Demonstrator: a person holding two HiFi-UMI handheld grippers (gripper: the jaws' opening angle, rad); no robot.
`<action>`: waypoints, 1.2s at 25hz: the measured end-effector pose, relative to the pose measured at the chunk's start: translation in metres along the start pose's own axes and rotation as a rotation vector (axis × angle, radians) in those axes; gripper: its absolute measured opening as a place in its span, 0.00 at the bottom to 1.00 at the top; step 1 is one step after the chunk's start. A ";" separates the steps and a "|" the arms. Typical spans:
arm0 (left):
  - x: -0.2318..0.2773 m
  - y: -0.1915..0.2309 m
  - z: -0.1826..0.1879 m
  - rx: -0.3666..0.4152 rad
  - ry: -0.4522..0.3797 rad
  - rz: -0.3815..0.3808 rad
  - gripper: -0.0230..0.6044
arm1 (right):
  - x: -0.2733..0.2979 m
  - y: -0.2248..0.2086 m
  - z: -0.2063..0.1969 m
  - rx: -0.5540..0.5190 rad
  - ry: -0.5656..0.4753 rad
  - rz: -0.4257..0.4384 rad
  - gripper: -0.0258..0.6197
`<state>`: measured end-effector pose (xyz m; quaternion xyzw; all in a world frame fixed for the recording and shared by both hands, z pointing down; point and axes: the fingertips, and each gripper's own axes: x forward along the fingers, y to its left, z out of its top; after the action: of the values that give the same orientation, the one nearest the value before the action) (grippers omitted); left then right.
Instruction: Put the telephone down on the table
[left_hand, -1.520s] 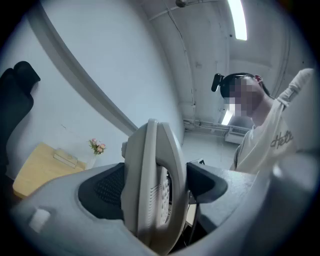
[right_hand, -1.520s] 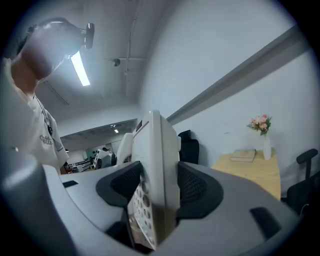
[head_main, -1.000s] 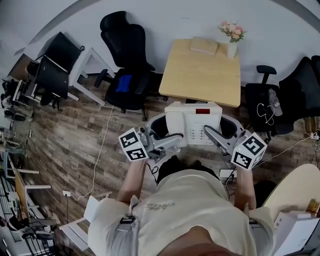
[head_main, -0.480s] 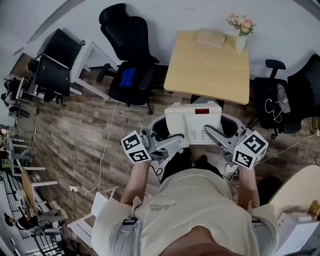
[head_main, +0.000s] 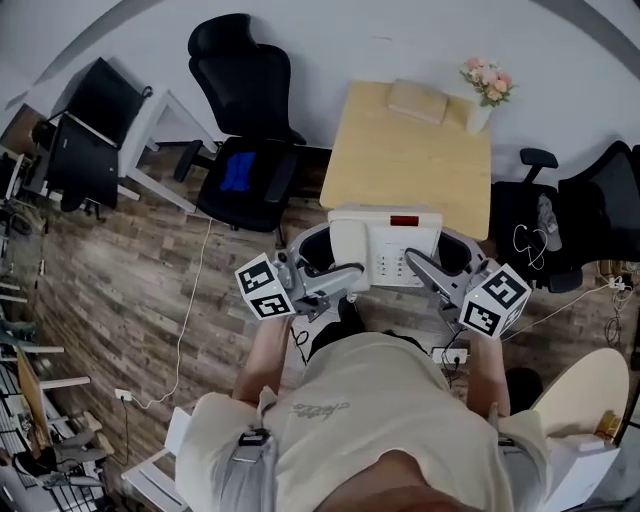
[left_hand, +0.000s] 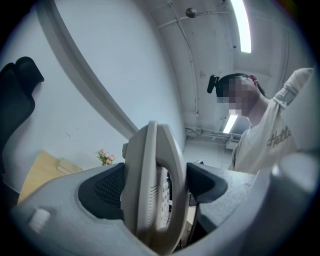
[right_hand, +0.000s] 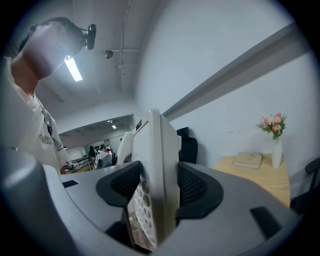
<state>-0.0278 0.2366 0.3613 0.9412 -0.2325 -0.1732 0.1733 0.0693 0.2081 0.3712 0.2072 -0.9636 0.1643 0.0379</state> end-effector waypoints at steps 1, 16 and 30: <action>0.000 0.007 0.006 0.001 -0.005 -0.009 0.64 | 0.007 -0.003 0.005 -0.002 -0.002 -0.010 0.38; -0.025 0.087 0.051 -0.011 0.005 -0.081 0.64 | 0.091 -0.025 0.022 0.021 -0.028 -0.067 0.38; -0.003 0.209 0.059 -0.108 0.039 0.016 0.64 | 0.171 -0.125 0.025 0.114 0.046 -0.026 0.38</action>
<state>-0.1339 0.0494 0.3952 0.9318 -0.2267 -0.1660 0.2298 -0.0355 0.0262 0.4094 0.2178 -0.9488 0.2231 0.0504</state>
